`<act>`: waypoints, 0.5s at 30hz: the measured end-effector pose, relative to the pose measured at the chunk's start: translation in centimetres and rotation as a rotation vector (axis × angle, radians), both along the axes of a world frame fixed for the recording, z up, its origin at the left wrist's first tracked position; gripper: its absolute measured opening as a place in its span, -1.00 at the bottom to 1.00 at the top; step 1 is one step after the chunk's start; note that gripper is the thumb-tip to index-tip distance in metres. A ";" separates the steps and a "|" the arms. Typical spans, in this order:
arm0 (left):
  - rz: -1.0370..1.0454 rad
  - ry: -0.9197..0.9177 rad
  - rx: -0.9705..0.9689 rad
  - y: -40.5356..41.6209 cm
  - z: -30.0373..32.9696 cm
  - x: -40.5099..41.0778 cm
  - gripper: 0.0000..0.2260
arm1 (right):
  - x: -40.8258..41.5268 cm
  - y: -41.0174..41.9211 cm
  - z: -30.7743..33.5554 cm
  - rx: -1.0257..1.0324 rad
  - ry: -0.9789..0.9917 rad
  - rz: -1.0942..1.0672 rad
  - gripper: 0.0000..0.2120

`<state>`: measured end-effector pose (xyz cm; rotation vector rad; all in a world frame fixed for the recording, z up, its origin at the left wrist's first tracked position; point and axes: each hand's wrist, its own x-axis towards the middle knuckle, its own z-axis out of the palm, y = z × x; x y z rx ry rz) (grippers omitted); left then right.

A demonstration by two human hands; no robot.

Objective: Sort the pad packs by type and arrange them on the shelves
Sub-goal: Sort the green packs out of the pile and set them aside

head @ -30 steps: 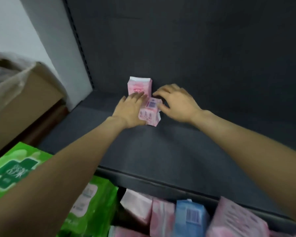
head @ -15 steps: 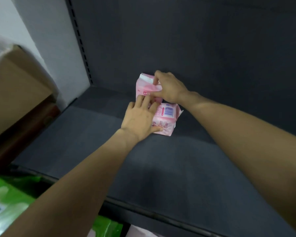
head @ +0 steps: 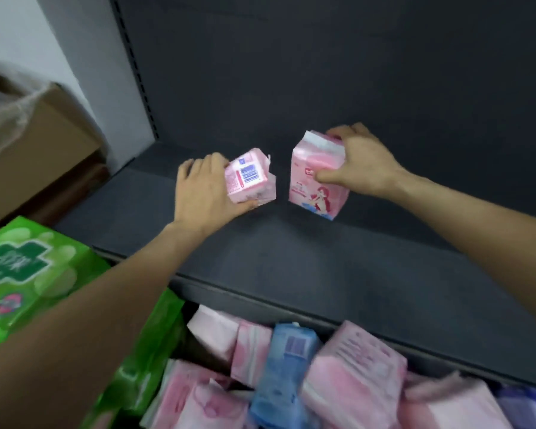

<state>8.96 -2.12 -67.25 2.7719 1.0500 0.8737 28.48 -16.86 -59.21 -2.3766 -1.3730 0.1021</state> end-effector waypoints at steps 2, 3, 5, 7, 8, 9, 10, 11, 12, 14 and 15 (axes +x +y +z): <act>0.013 -0.037 -0.154 -4.1 2.1 -1.8 -0.31 | -1.1 -4.3 1.2 0.005 0.039 0.017 -0.28; 0.005 -0.046 -0.231 -6.1 3.1 -2.8 -0.27 | -1.9 -6.3 1.6 0.009 0.064 0.028 -0.28; 0.004 -0.042 -0.314 -10.4 4.9 -4.6 -0.16 | -3.7 -10.4 2.2 0.044 0.110 0.056 -0.26; 0.008 -0.048 -0.363 -14.6 6.2 -6.2 -0.17 | -5.5 -14.2 2.5 0.095 0.155 0.077 -0.23; 0.019 -0.054 -0.394 -16.5 6.7 -6.9 -0.20 | -6.3 -15.9 2.7 0.121 0.169 0.082 -0.22; 0.041 -0.067 -0.431 -18.3 7.3 -7.6 -0.22 | -7.2 -17.6 3.0 0.143 0.183 0.082 -0.21; 0.063 -0.098 -0.483 -20.0 7.7 -8.4 -0.22 | -8.1 -19.4 3.4 0.169 0.202 0.076 -0.20; 0.076 -0.145 -0.551 -21.8 8.2 -9.2 -0.25 | -9.0 -21.3 3.8 0.198 0.233 0.062 -0.20; 0.080 -0.198 -0.631 -23.6 8.7 -10.0 -0.31 | -10.0 -23.3 4.3 0.228 0.271 0.049 -0.21; 0.054 -0.232 -0.747 -26.3 9.5 -11.5 -0.50 | -11.8 -27.0 5.0 0.275 0.343 0.025 -0.27; 0.027 -0.210 -0.767 -27.6 9.9 -12.0 -0.58 | -12.7 -28.8 5.3 0.289 0.384 0.016 -0.33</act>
